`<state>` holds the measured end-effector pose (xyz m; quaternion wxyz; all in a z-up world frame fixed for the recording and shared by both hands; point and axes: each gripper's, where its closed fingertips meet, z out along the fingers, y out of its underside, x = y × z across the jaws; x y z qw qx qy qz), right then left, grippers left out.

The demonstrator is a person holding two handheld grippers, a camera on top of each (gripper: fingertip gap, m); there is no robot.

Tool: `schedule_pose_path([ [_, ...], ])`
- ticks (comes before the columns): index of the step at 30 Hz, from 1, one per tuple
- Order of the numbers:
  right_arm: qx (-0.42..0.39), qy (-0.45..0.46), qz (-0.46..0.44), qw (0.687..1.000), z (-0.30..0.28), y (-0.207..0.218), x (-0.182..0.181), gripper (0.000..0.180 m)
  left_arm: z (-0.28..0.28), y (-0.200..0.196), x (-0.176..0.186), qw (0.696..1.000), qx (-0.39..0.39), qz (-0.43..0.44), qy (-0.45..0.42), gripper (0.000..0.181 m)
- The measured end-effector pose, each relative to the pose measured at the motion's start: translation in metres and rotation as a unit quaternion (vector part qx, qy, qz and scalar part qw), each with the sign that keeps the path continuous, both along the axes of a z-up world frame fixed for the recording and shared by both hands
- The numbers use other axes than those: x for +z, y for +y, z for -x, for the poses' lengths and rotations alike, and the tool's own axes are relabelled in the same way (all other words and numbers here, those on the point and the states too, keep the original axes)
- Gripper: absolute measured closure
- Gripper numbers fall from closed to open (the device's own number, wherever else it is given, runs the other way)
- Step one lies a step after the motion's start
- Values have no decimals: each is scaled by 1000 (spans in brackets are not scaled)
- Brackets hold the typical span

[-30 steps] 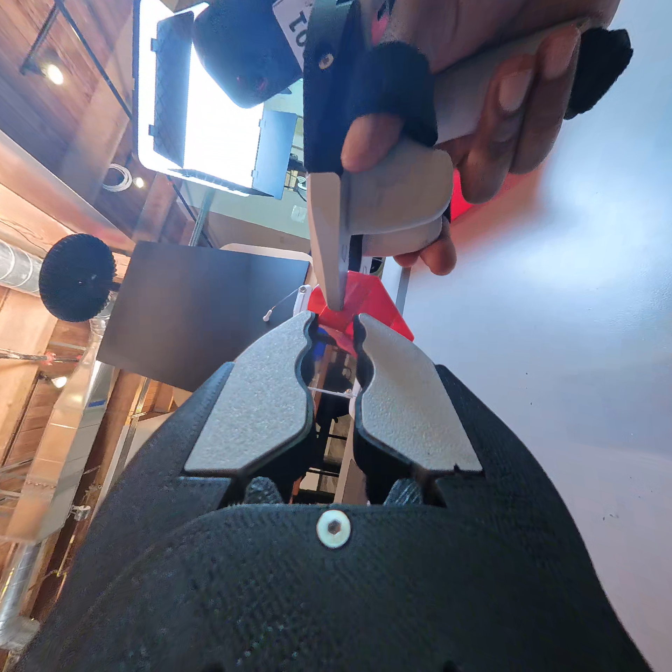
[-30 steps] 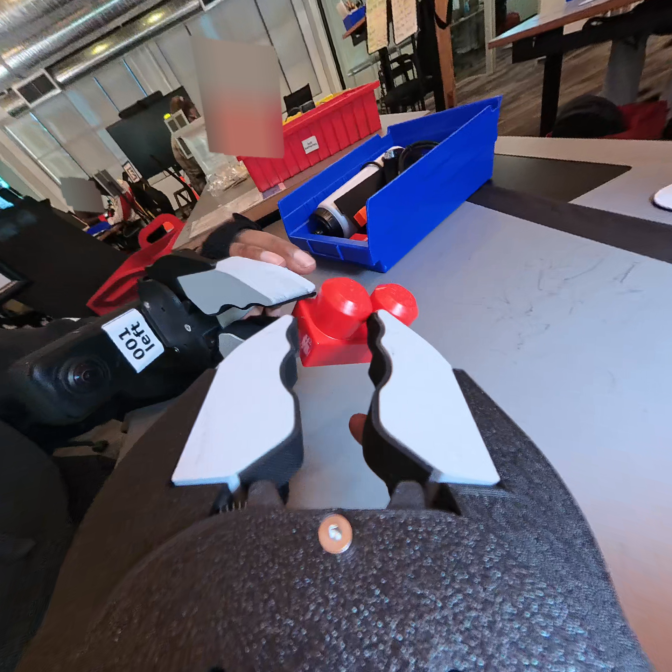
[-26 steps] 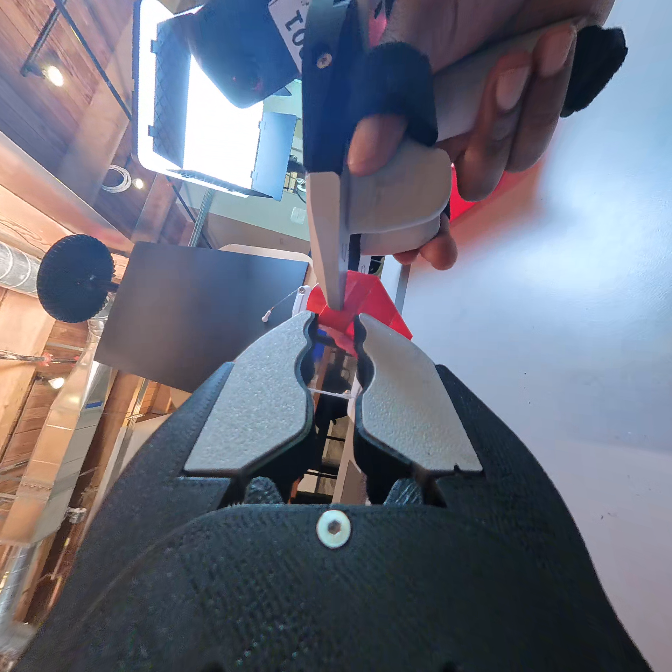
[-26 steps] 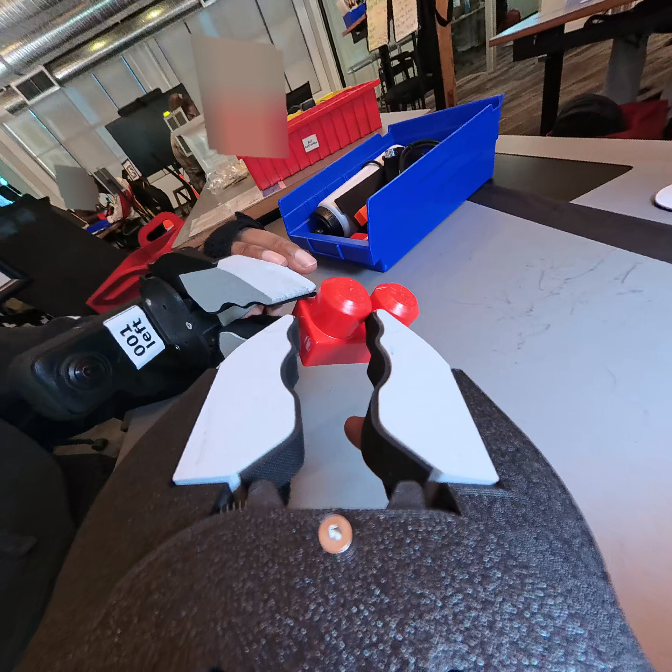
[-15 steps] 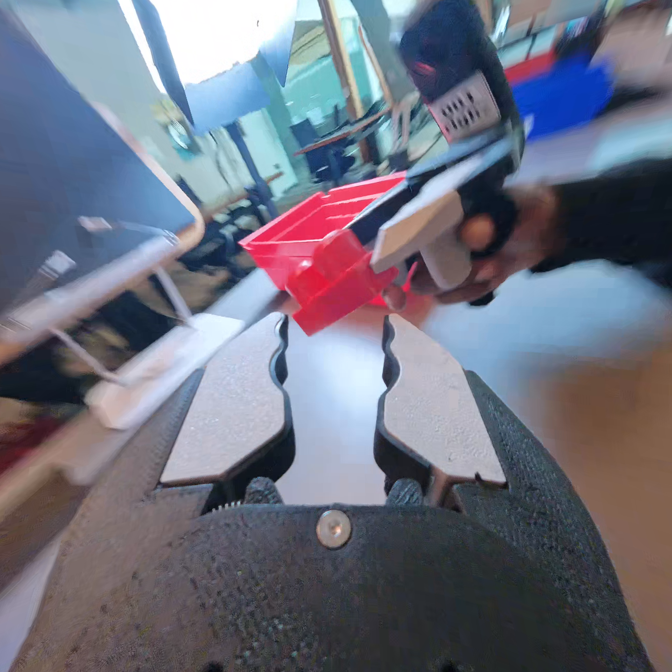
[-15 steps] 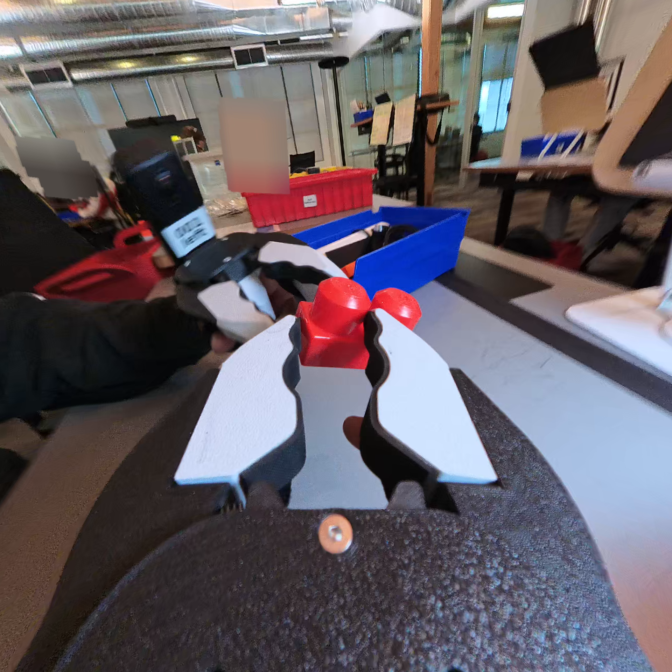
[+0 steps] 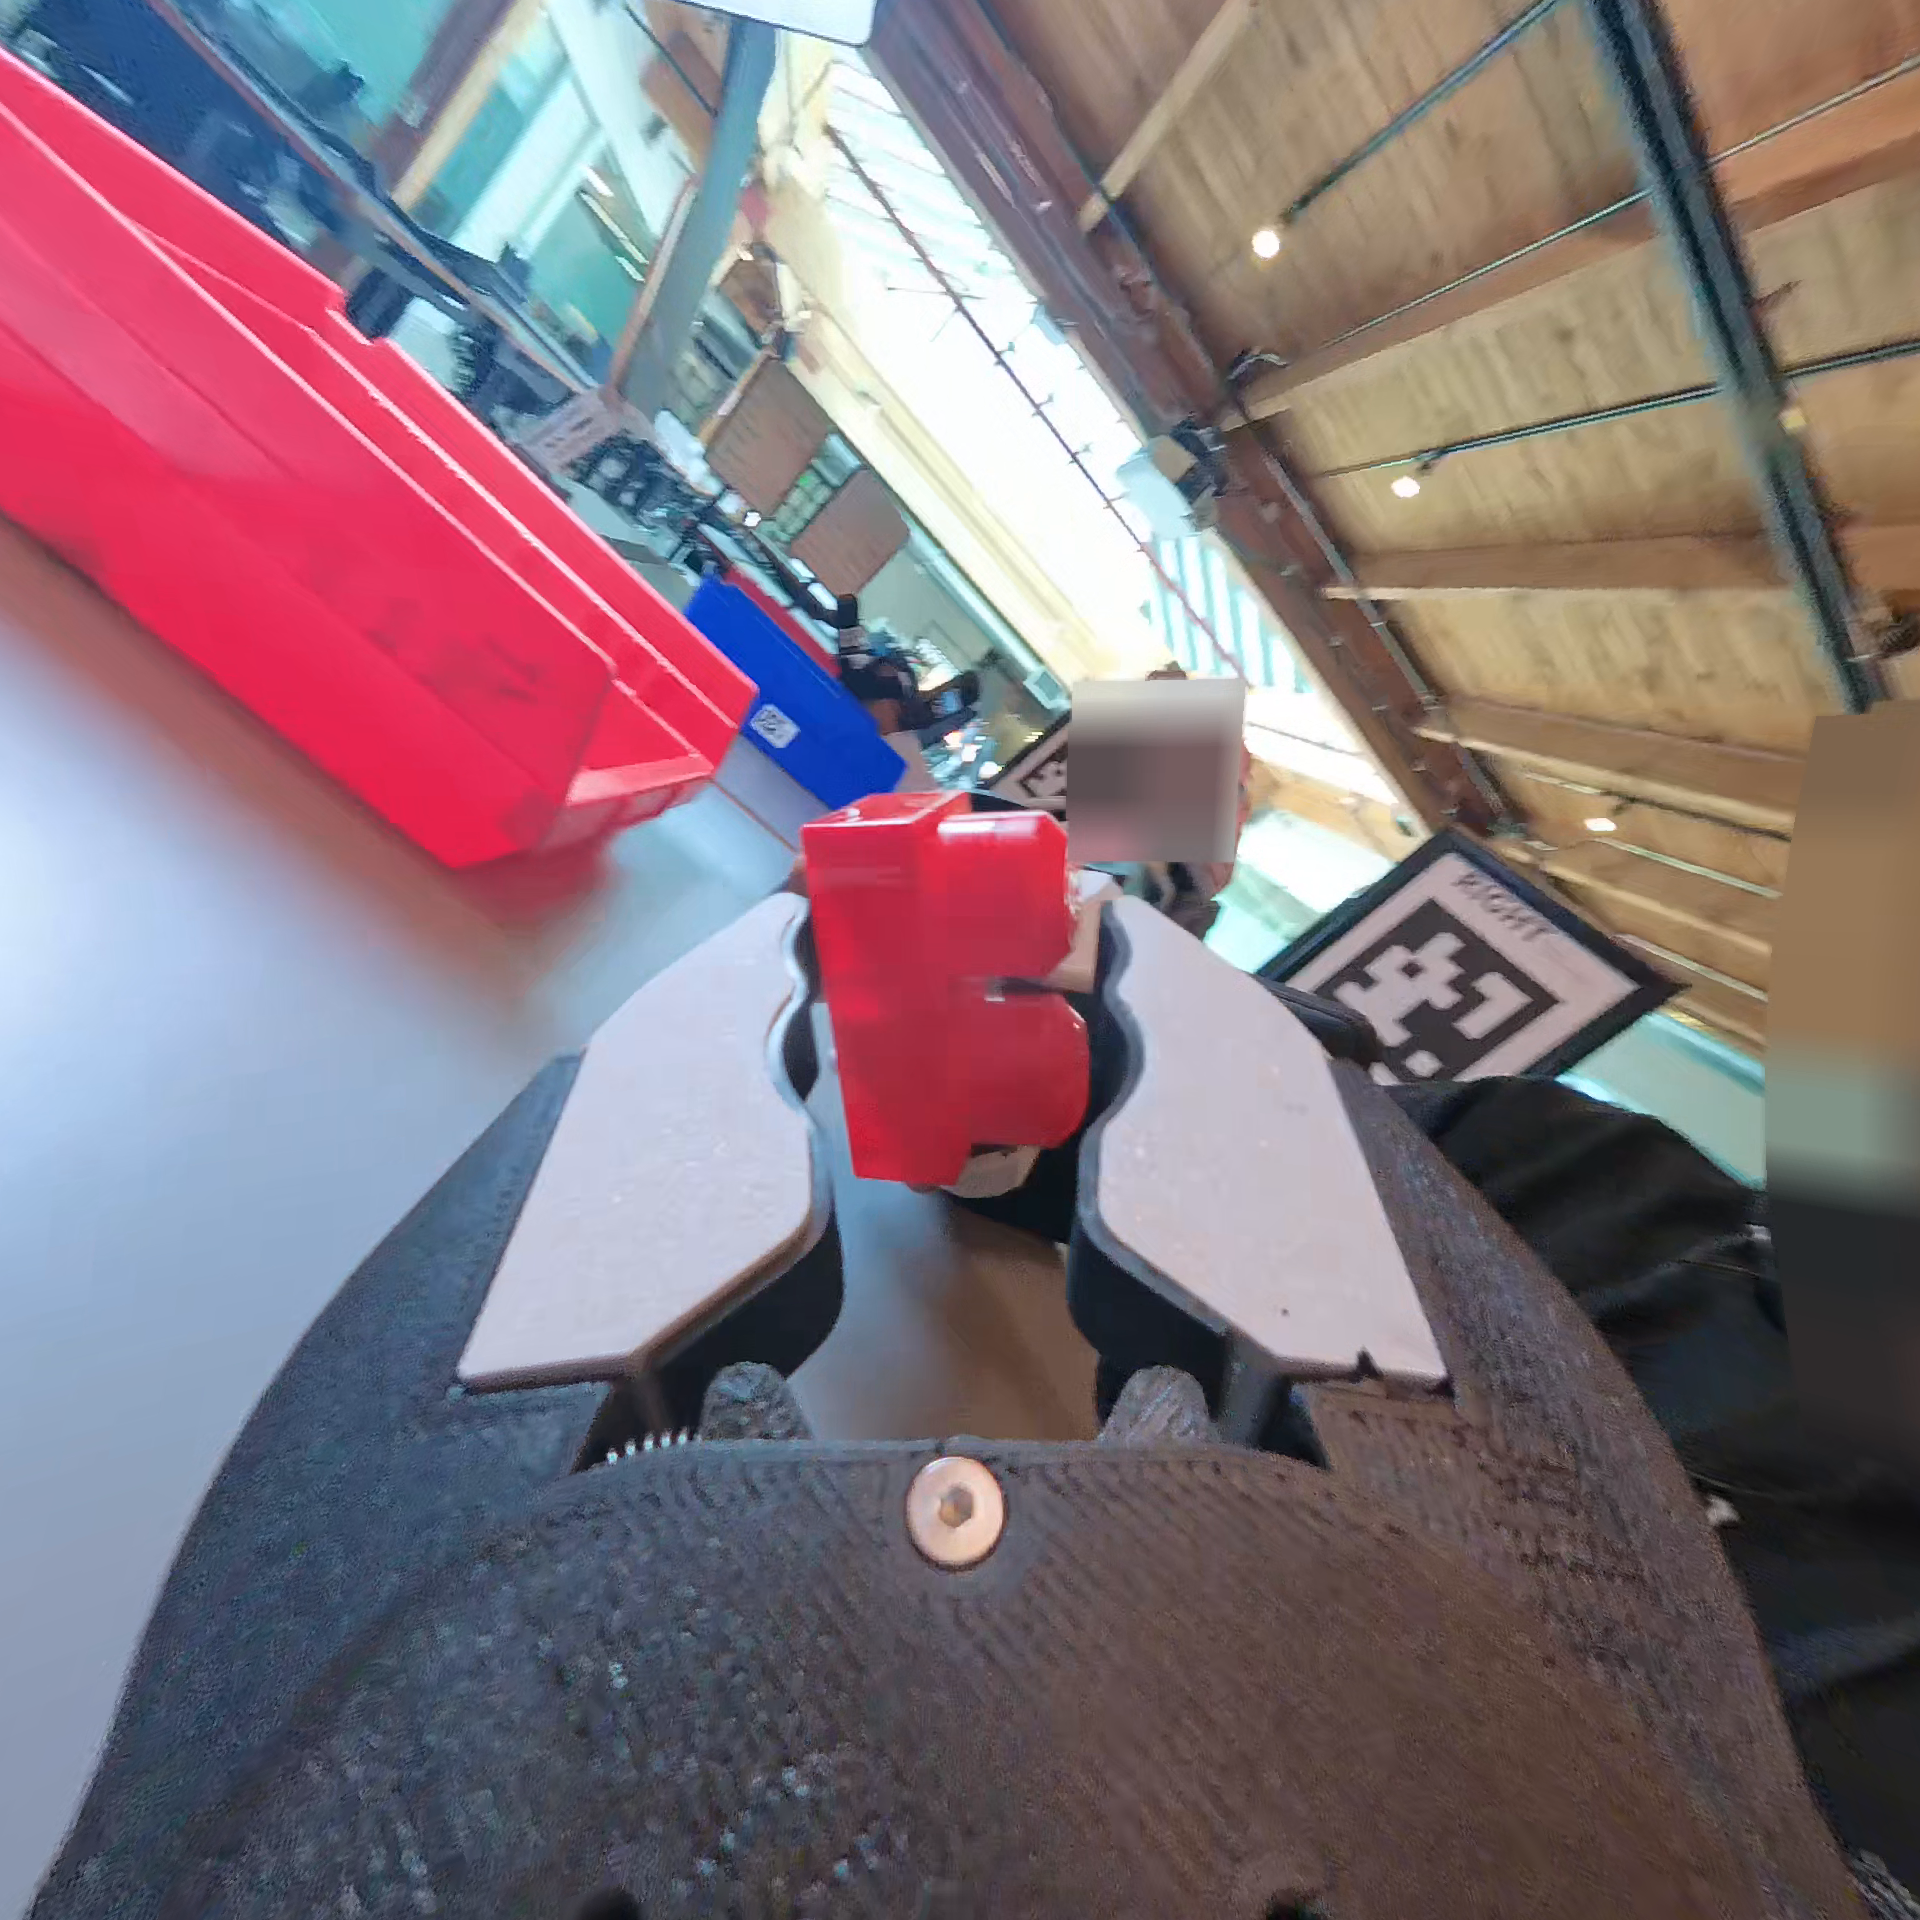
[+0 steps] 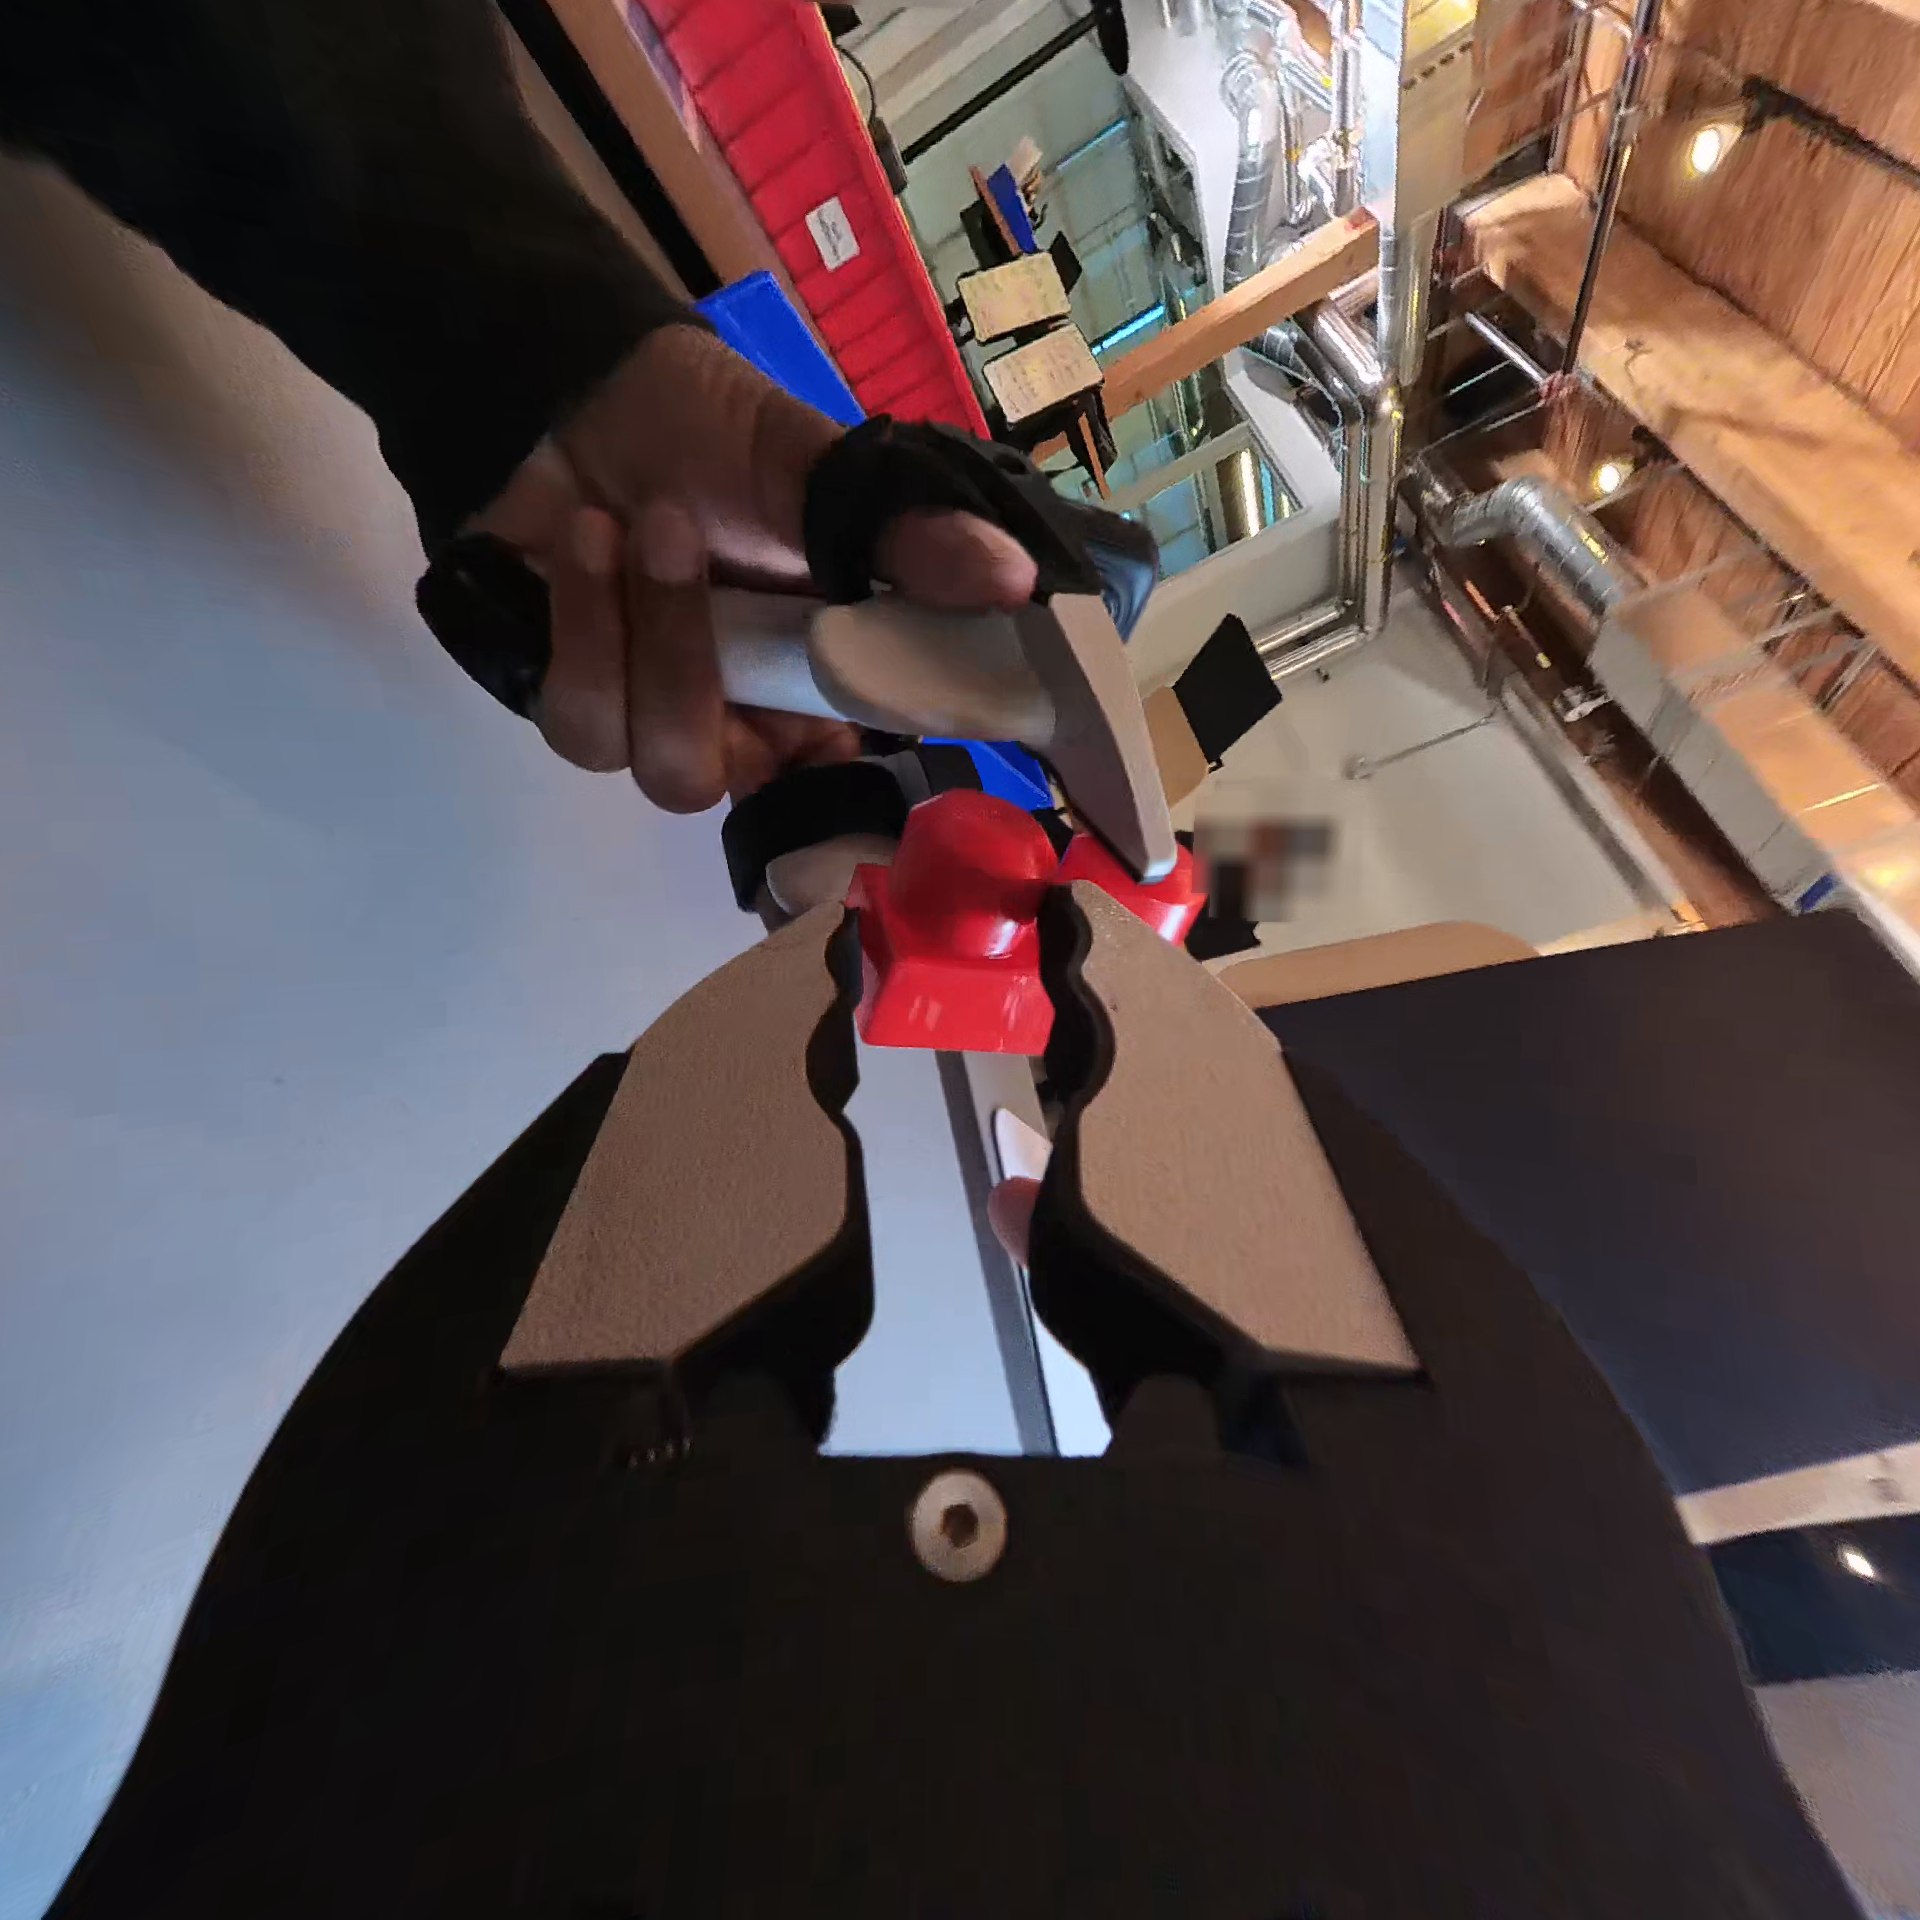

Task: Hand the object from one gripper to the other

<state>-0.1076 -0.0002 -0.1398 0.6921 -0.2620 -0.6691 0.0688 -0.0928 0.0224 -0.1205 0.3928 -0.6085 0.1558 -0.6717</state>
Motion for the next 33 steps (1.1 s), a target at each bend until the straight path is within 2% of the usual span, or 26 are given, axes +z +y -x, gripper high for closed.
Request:
schedule_pose_path([
  [4, -23, 0, 13, 1000, -2, 12, -4, 149, 6, 9, -1, 997, 51, -40, 38, 134],
  [7, -20, 22, 148, 989, -3, 22, 0, 133, 21, 20, 1, 986, 123, -80, 75, 134],
  [10, 5, 53, 328, 943, -7, 32, 6, 120, 34, 30, -9, 949, 193, -158, 191, 134],
  [14, 59, 61, 483, 872, -14, 35, 10, 124, 33, 31, -27, 866, 222, -273, 355, 133],
  [17, 36, 39, 569, 821, -13, 43, -3, 124, 24, 30, -40, 800, 222, -342, 441, 134],
  [20, 5, 23, 642, 766, -7, 46, -18, 121, 20, 33, -51, 703, 234, -408, 533, 133],
  [24, -40, 13, 683, 729, 2, 44, -38, 127, 11, 33, -61, 577, 233, -483, 616, 134],
  [26, -62, 20, 679, 731, 3, 47, -44, 141, 6, 32, -65, 549, 226, -497, 633, 134],
  [27, -60, 18, 680, 730, 3, 47, -44, 141, 5, 32, -65, 555, 227, -495, 629, 134],
  [28, -50, 16, 683, 728, 2, 46, -43, 141, 4, 30, -65, 578, 223, -488, 615, 134],
  [30, -22, 24, 684, 729, -1, 48, -35, 142, 4, 29, -60, 649, 224, -449, 572, 134],
  [31, 6, 29, 679, 734, -4, 48, -29, 142, 6, 29, -56, 690, 226, -421, 544, 128],
  [33, 68, 47, 665, 742, -12, 47, -12, 142, 8, 26, -45, 785, 215, -354, 461, 123],
])
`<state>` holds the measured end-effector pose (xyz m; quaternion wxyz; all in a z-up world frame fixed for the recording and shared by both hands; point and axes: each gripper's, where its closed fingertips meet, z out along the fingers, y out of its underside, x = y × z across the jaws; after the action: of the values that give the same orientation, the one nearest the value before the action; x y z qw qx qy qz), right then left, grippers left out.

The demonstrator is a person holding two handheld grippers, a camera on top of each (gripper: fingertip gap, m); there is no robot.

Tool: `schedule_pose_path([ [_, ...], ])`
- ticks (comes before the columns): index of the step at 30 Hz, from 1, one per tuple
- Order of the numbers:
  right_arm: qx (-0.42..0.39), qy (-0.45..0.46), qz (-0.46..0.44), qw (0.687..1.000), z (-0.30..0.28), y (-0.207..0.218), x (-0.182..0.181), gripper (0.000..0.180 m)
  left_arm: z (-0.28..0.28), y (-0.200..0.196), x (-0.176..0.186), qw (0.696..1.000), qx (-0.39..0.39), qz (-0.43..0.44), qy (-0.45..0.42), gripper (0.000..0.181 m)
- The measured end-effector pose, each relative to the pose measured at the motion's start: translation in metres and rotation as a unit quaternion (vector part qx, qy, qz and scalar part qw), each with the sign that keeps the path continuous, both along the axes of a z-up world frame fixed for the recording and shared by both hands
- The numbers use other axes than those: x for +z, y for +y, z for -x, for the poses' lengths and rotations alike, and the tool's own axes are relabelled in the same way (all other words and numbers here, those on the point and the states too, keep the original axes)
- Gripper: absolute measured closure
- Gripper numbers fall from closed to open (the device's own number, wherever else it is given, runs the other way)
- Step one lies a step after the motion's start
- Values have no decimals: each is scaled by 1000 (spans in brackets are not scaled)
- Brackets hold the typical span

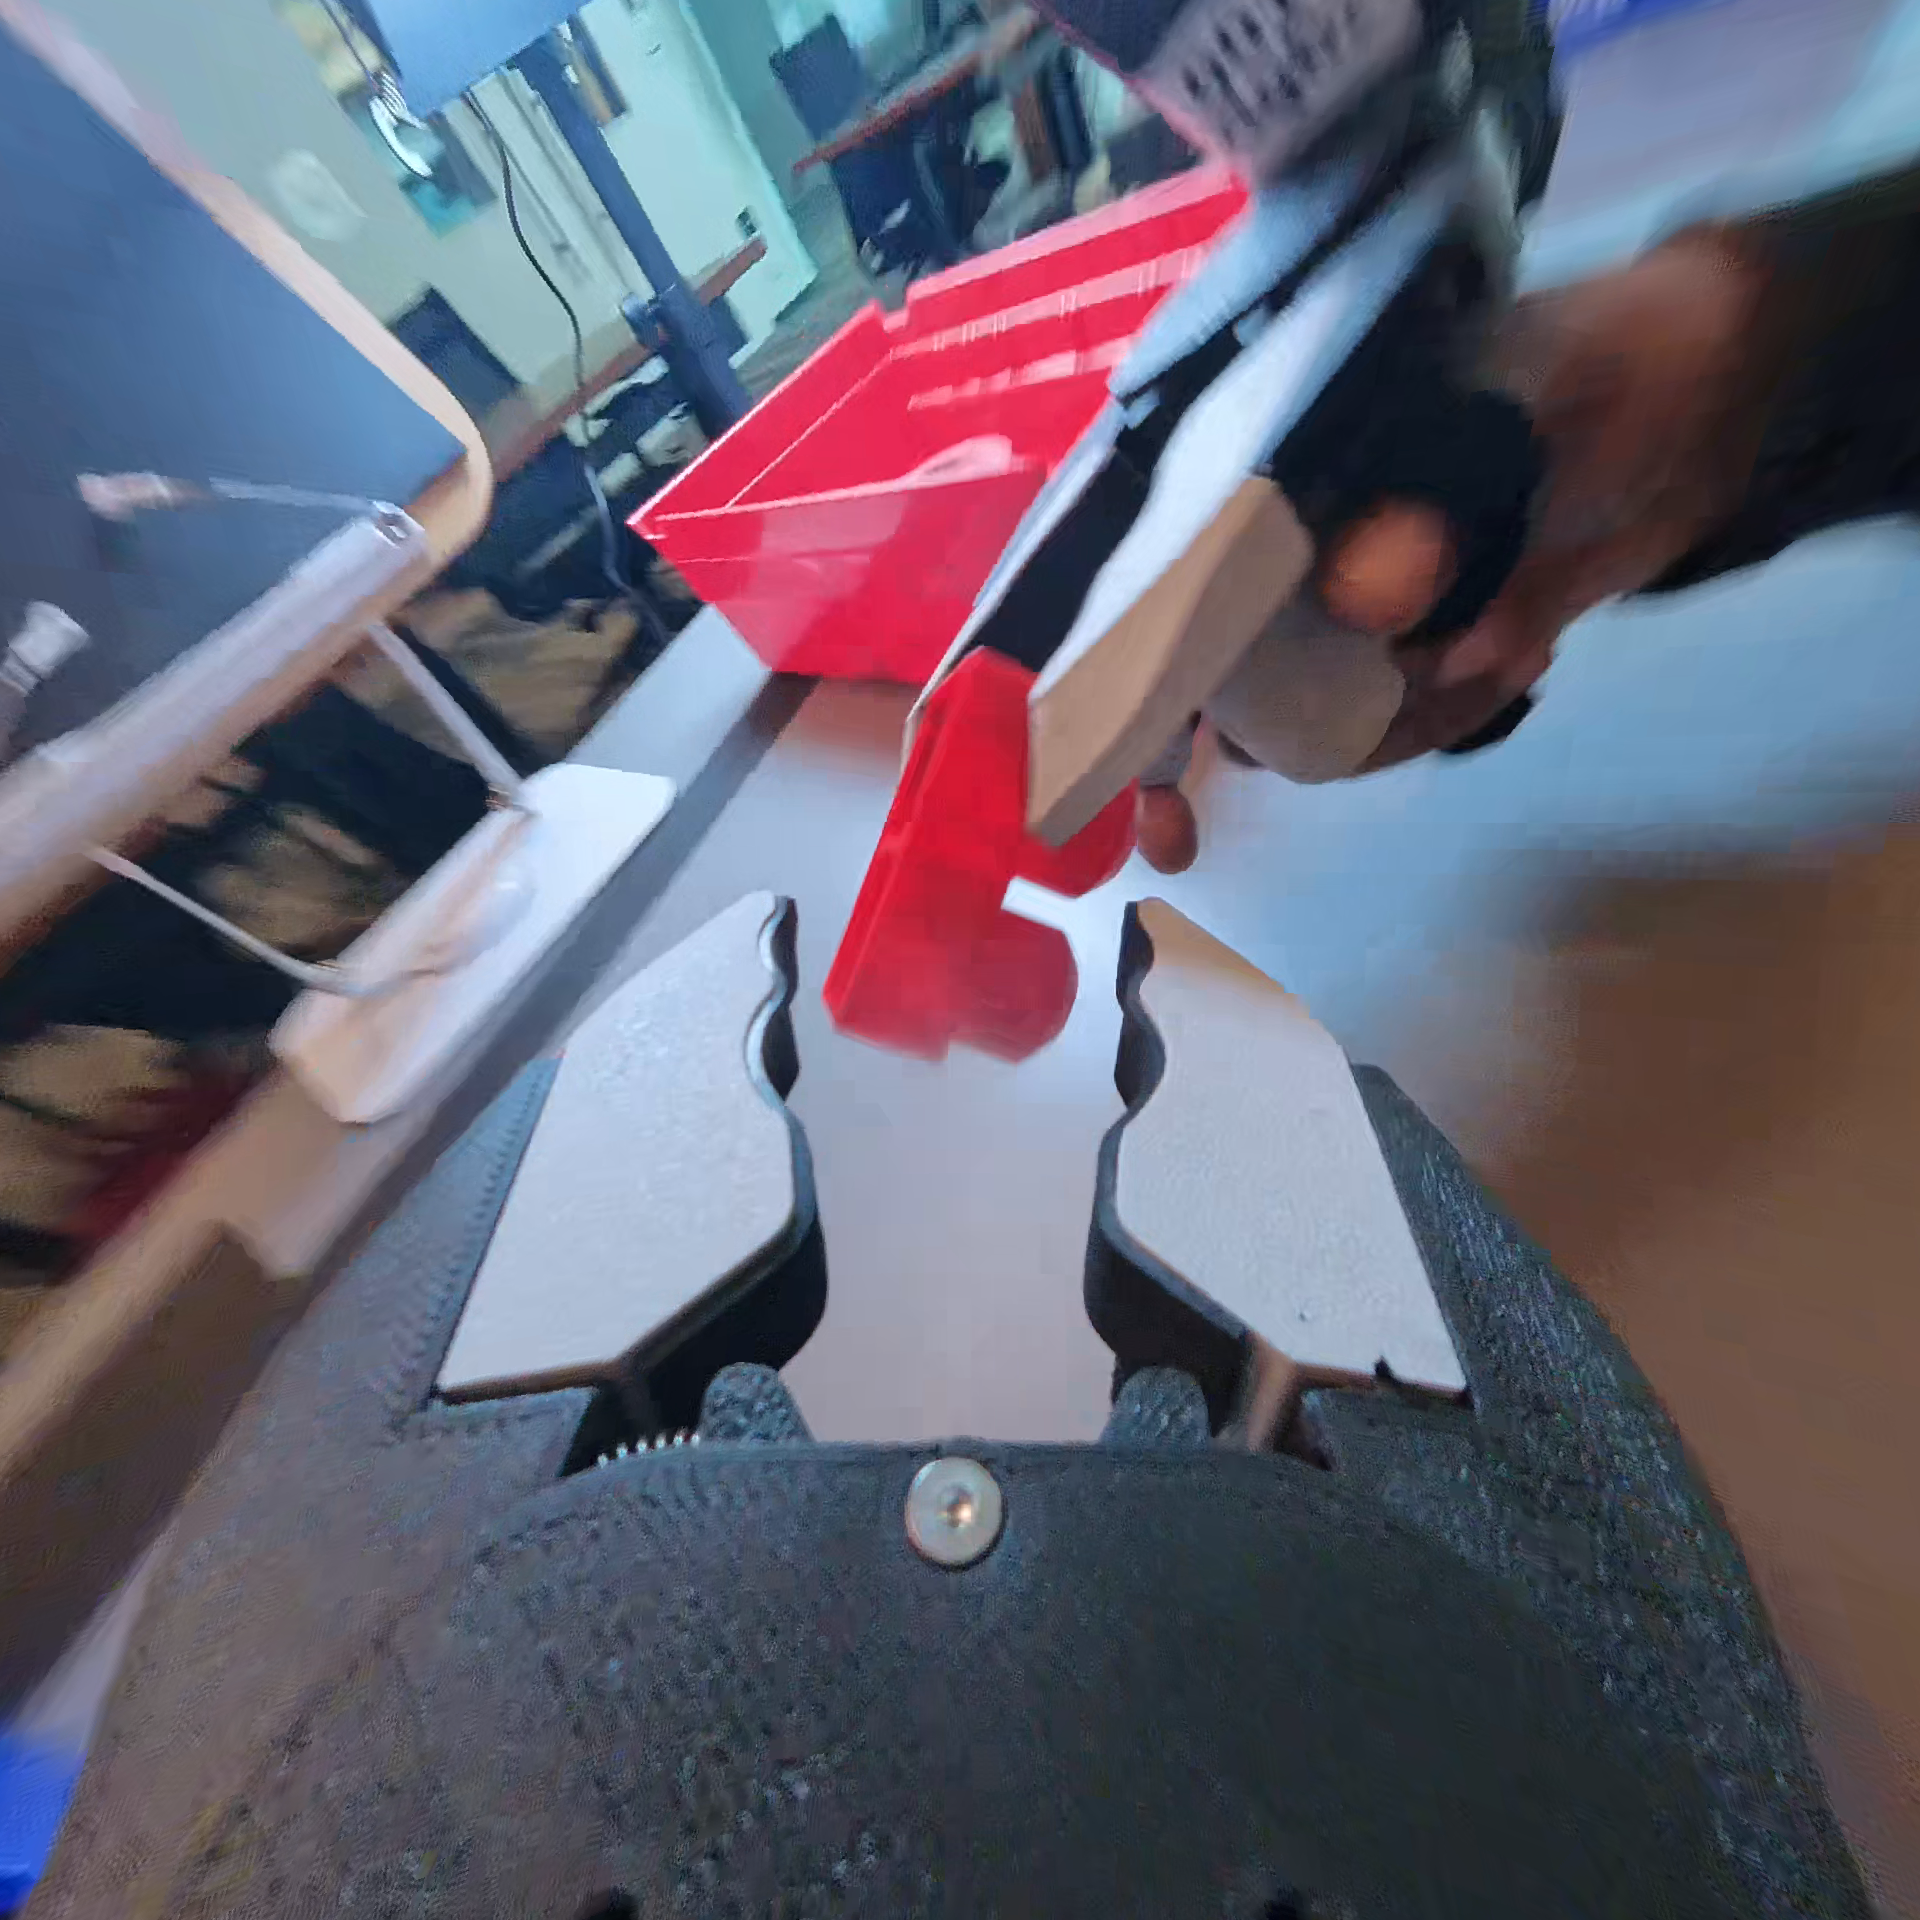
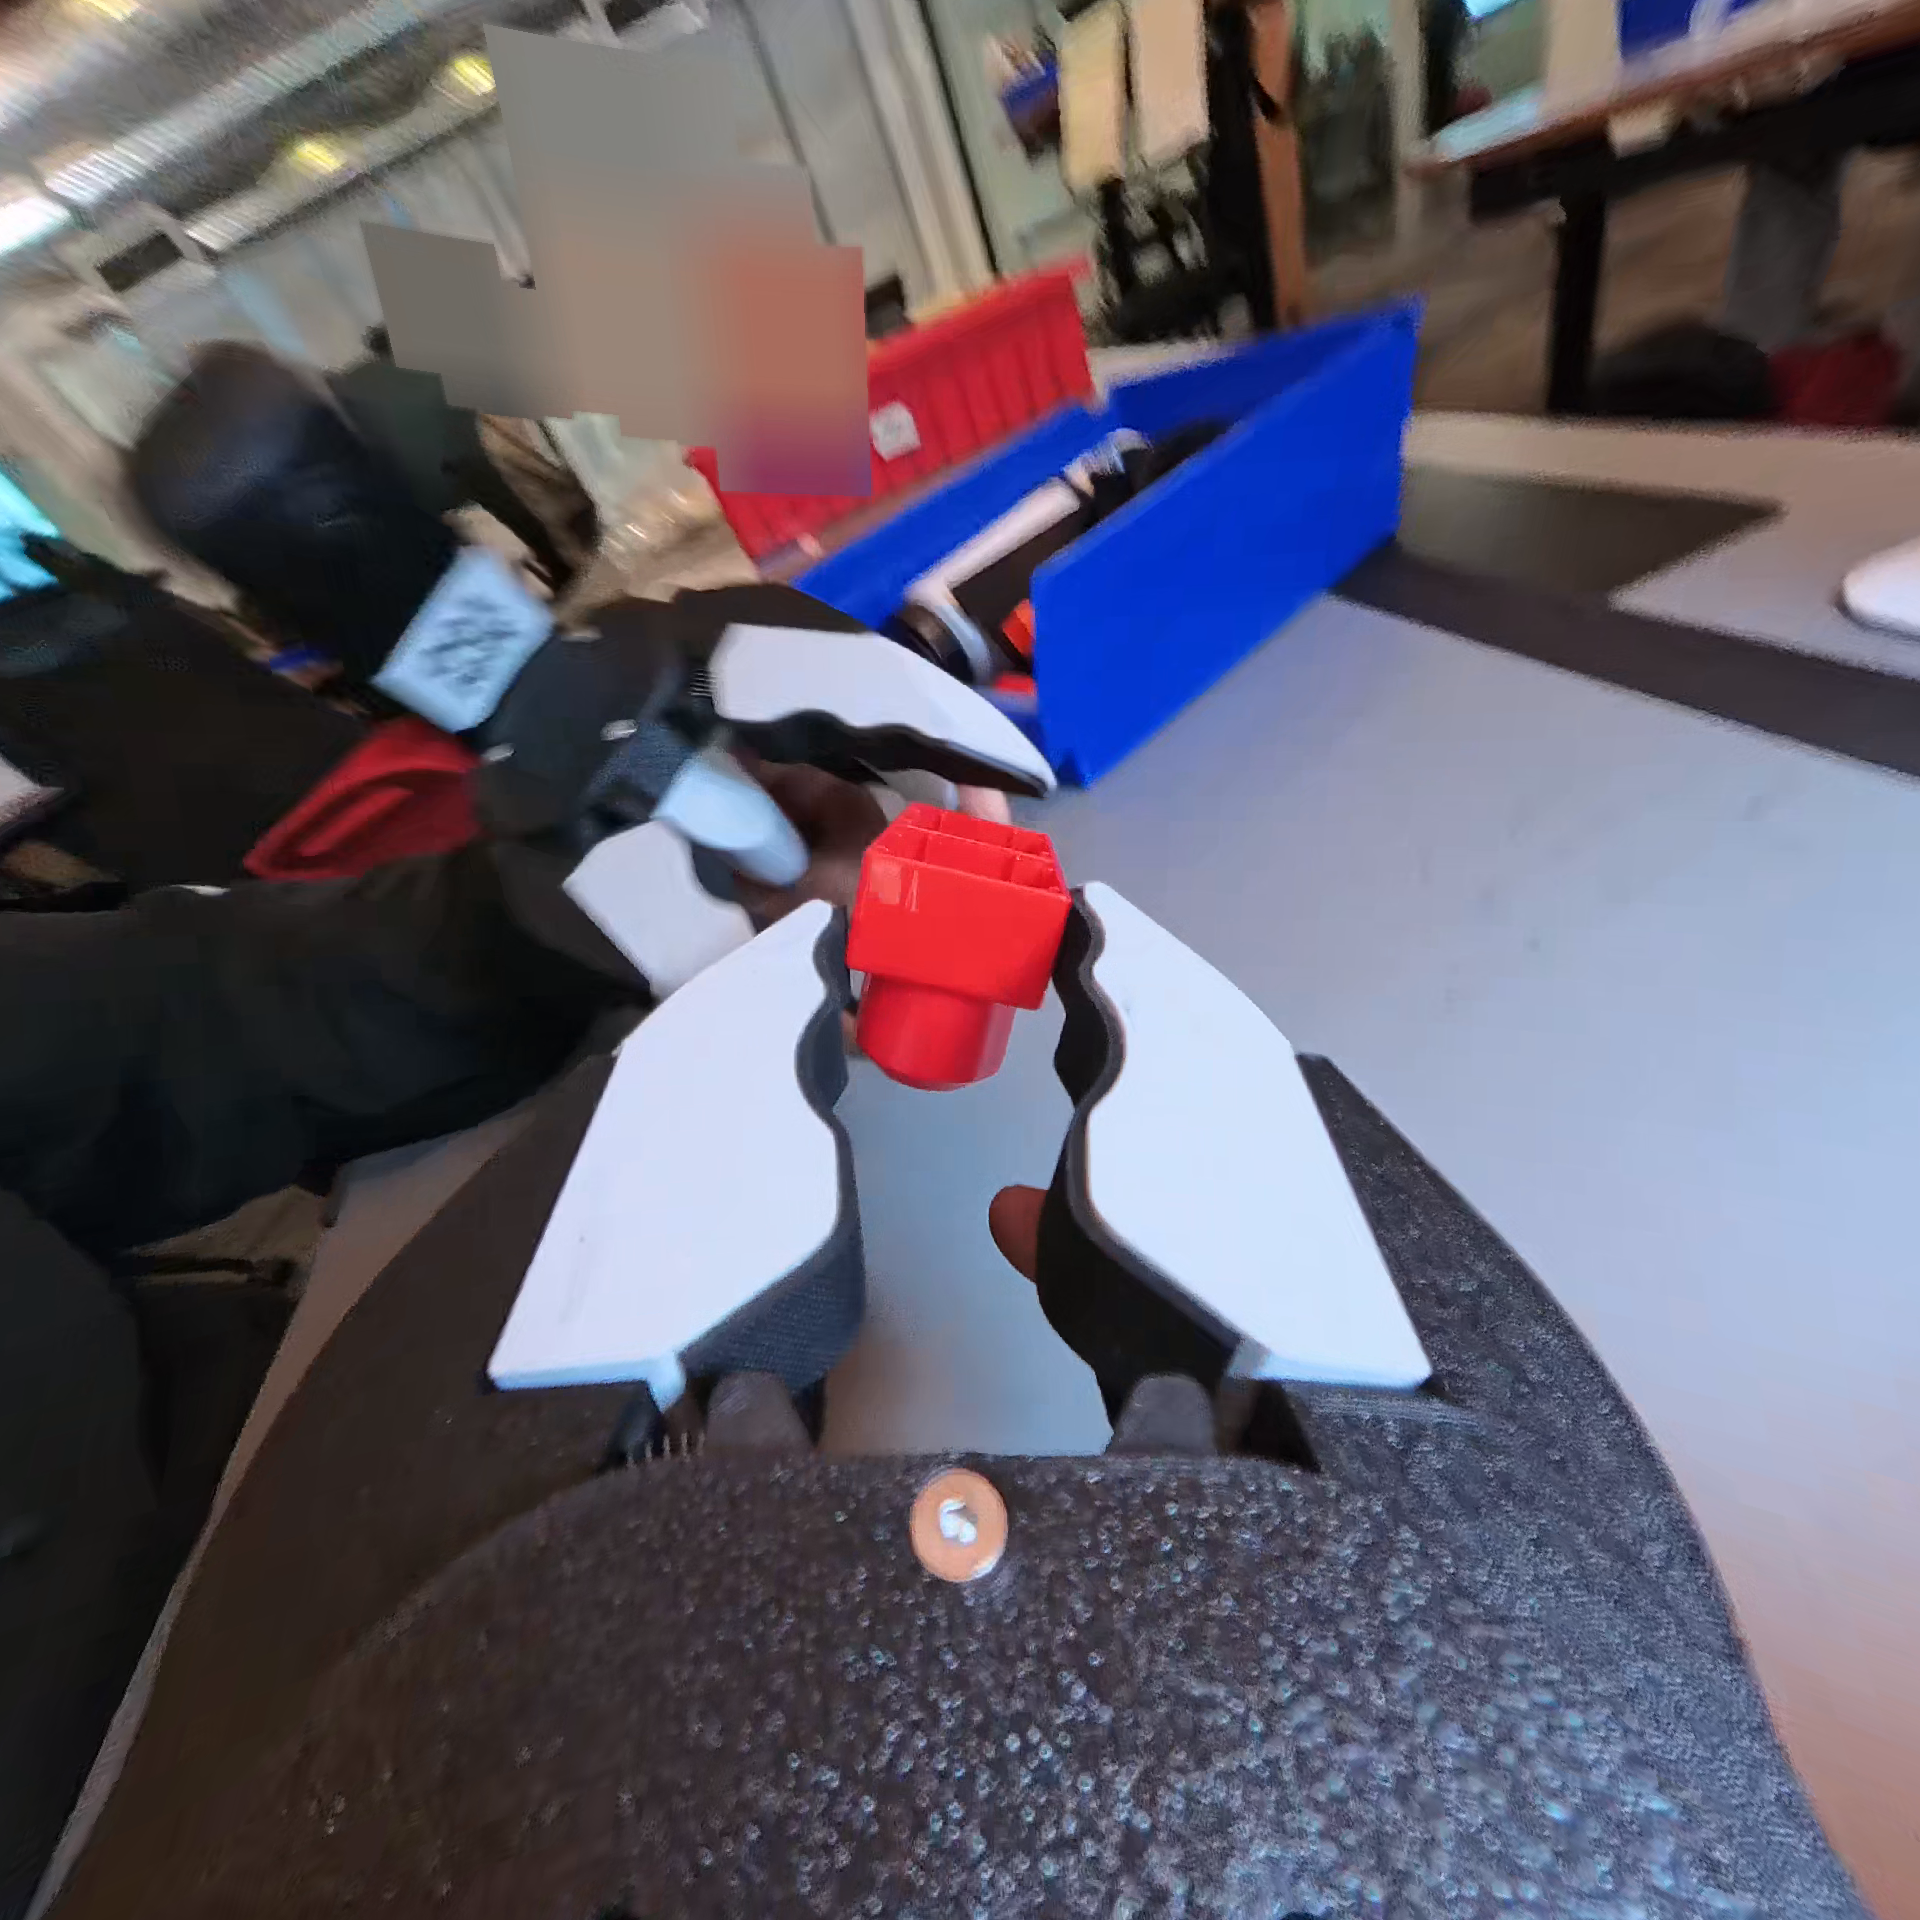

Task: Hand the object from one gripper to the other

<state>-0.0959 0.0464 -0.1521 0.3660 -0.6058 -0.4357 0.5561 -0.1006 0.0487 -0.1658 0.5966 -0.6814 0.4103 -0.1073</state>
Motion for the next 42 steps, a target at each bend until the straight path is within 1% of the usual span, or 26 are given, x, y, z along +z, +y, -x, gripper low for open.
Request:
schedule_pose_path([
  [2, 32, 70, -5, 997, -10, -5, 21, 142, 2, -5, 10, 988, -44, 81, -122, 123],
  [4, 59, 126, 8, 990, -17, -11, 39, 142, 2, -14, 23, 955, -103, 149, -235, 122],
  [6, 75, 162, 6, 984, -21, -17, 49, 142, 3, -19, 37, 921, -142, 184, -312, 125],
  [9, 108, 194, 26, 975, -22, -28, 56, 142, -4, -30, 53, 890, -188, 200, -364, 127],
  [12, 129, 215, 67, 966, -21, -34, 60, 142, -16, -50, 64, 868, -249, 211, -375, 137],
  [14, 140, 208, 72, 965, -19, -37, 56, 142, -19, -50, 65, 874, -242, 205, -369, 145],
  [15, 136, 200, 70, 968, -18, -35, 54, 142, -19, -48, 66, 880, -231, 194, -366, 146],
  [17, 117, 173, 65, 976, -16, -29, 46, 143, -15, -42, 65, 896, -206, 176, -352, 147],
  [20, 35, 115, 47, 992, -10, -4, 29, 140, -5, -26, 55, 939, -131, 121, -295, 148],
  [22, -17, 80, 39, 996, -9, 11, 20, 129, 3, -15, 50, 967, -69, 69, -234, 148],
  [24, -45, 60, 50, 996, -8, 19, 16, 118, 13, -4, 45, 988, -1, 7, -153, 148],
  [26, -70, 43, 57, 995, -6, 22, 14, 110, 21, 3, 42, 994, 57, -57, -75, 148],
  [29, -92, 19, 53, 994, 3, 17, 11, 94, 23, 7, 37, 985, 105, -132, 24, 148],
  [33, -120, -6, 3, 993, 7, 14, 12, 76, 5, 0, 33, 974, 85, -186, 93, 148],
  [35, -121, -12, -22, 992, 5, 15, 14, 72, -1, -4, 29, 970, 69, -201, 121, 148],
  [37, -92, -38, -30, 995, 5, 8, 10, 79, -7, -8, 24, 964, 47, -217, 149, 148],
  [38, -74, -54, -34, 995, 6, 3, 5, 87, -11, -11, 22, 960, 32, -226, 159, 148],
  [39, -48, -66, -40, 996, 6, -4, 0, 101, -13, -13, 21, 958, 25, -231, 167, 148],
  [41, -45, -81, -64, 994, 5, -2, -7, 102, -15, -13, 15, 961, 16, -215, 171, 148],
  [42, -43, -88, -81, 992, 4, 0, -10, 102, -15, -12, 11, 970, 7, -188, 153, 148],
])
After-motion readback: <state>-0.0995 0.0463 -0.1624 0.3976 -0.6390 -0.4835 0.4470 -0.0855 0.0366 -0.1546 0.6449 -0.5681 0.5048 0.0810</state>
